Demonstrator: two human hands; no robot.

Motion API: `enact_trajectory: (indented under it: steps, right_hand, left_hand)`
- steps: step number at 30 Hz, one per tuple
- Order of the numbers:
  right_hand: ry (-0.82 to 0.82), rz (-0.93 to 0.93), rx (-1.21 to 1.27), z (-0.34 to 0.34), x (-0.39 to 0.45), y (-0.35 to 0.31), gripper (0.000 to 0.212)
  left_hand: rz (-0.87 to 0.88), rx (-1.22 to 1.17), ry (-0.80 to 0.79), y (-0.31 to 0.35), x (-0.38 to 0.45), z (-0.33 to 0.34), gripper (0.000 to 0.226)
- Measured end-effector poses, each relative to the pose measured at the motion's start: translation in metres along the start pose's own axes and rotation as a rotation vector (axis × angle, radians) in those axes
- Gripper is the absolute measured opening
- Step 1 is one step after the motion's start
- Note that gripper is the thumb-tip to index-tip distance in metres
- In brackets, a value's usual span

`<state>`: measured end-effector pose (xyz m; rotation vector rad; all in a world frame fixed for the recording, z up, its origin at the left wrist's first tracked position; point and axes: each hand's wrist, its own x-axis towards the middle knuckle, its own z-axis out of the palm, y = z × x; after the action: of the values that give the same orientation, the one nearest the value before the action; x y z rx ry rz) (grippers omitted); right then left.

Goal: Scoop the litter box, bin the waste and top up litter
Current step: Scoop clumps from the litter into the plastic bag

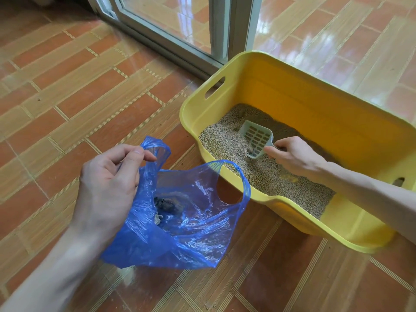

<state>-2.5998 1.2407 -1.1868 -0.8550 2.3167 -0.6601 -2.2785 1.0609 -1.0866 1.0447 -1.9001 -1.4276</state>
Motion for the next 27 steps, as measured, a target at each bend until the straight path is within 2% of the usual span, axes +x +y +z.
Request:
enact_trajectory:
  steps: [4, 8, 14, 27]
  right_hand:
    - [-0.078, 0.186, 0.409, 0.012, -0.008, -0.004, 0.036]
    - [-0.119, 0.244, 0.589, 0.017, -0.021, -0.011, 0.034]
    - [-0.105, 0.225, 0.671, 0.01, -0.038, -0.015, 0.034]
    - [-0.043, 0.205, 0.659, 0.005, -0.053, -0.015, 0.039]
  left_hand:
    - [0.001, -0.003, 0.003, -0.002, 0.001, -0.001, 0.03]
    - [0.001, -0.011, 0.002, -0.001, 0.0, 0.0, 0.029]
    - [0.003, -0.012, 0.006, 0.0, 0.001, 0.0, 0.03]
    - [-0.01, -0.004, 0.006, 0.002, 0.001, 0.005, 0.03]
